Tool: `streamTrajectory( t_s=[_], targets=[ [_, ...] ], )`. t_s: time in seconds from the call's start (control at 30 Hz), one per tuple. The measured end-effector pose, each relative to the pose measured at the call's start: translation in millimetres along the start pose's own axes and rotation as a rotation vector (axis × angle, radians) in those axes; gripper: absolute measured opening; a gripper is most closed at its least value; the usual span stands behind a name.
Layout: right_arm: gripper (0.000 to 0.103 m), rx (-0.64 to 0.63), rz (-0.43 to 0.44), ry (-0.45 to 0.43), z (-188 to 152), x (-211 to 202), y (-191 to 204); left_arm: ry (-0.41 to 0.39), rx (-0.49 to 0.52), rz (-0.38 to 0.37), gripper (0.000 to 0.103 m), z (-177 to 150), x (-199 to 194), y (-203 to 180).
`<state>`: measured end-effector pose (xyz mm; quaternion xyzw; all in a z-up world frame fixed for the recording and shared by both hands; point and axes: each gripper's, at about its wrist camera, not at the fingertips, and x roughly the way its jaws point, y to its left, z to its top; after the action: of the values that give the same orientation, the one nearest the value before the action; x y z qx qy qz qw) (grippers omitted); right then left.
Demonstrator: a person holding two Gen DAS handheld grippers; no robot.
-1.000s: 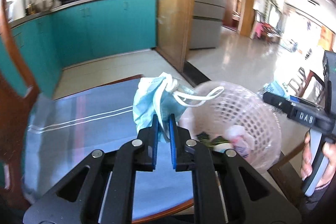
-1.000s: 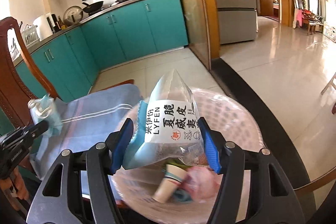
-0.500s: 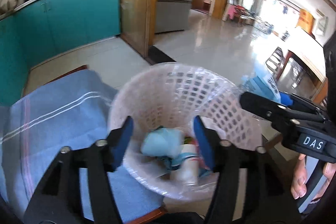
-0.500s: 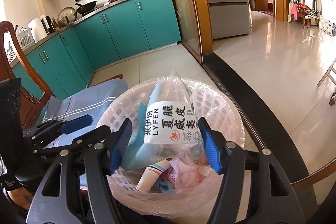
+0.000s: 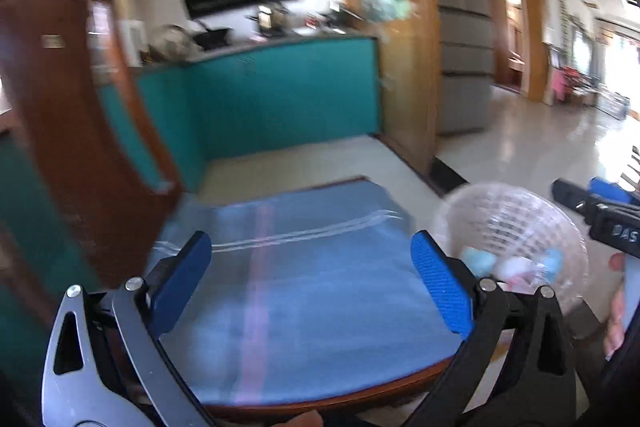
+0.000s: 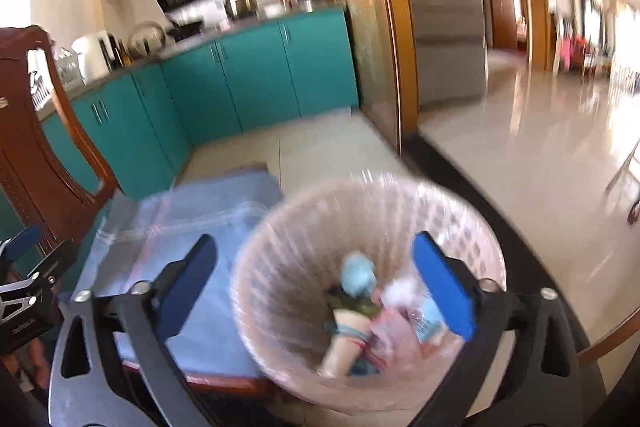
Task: Collect trash
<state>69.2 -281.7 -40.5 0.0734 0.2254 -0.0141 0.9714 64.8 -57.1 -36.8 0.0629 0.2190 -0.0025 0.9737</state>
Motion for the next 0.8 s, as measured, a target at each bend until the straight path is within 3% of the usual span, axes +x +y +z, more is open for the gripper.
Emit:
streamTrajectory(
  t_s=[0.13, 0.33, 0.5, 0.8],
  targets=[
    [0.100, -0.098, -0.018, -0.110, 1, -30, 48, -0.040, -0.065, 0.030, 0.100, 0, -28, 36],
    [0.100, -0.194, 0.038, -0.290, -15, -70, 96, -0.103, -0.072, 0.083, 0.100, -13, -64, 60],
    [0.100, -0.256, 0.108, -0.304, -22, -83, 120, -0.146, -0.114, 0.066, 0.100, -16, -81, 73],
    [0.100, -0.204, 0.075, -0.359, -10, -102, 121, -0.166, -0.111, 0.097, 0.100, -19, -94, 81]
  ],
)
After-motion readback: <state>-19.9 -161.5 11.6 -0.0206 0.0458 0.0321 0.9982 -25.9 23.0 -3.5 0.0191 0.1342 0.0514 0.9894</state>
